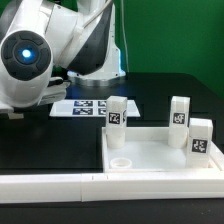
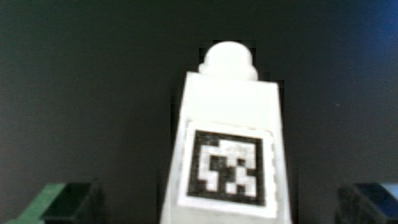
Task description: Assemble square table
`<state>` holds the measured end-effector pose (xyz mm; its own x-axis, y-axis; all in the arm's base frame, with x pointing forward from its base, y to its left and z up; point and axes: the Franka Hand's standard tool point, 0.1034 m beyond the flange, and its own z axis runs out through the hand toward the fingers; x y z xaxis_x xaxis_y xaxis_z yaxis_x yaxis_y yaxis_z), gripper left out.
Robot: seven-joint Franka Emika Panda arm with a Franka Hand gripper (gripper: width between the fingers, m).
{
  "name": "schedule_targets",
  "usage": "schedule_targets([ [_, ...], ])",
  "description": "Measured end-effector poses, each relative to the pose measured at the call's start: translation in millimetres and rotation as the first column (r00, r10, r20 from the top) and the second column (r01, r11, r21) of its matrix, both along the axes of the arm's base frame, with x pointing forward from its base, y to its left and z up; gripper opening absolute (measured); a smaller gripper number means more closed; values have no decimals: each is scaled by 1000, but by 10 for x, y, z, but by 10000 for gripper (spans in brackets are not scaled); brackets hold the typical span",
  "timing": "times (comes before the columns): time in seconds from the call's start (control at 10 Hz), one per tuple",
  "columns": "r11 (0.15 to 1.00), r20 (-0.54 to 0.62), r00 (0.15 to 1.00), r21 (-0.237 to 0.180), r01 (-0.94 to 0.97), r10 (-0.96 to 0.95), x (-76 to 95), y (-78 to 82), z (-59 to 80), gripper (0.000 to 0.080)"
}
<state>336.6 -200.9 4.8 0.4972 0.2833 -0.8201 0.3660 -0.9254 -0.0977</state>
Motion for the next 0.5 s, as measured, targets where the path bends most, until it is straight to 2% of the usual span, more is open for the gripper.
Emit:
schedule_targets([
  [0.2,1000,-2,1000,0,0,0,-6,0,-6,397],
  [0.3,1000,-2,1000,0,0,0,-6,-1,-7,397],
  [0.4,1000,-2,1000,0,0,0,-6,-1,-7,288],
  [0.5,1000,-2,1000,0,0,0,-7,-1,-7,288],
])
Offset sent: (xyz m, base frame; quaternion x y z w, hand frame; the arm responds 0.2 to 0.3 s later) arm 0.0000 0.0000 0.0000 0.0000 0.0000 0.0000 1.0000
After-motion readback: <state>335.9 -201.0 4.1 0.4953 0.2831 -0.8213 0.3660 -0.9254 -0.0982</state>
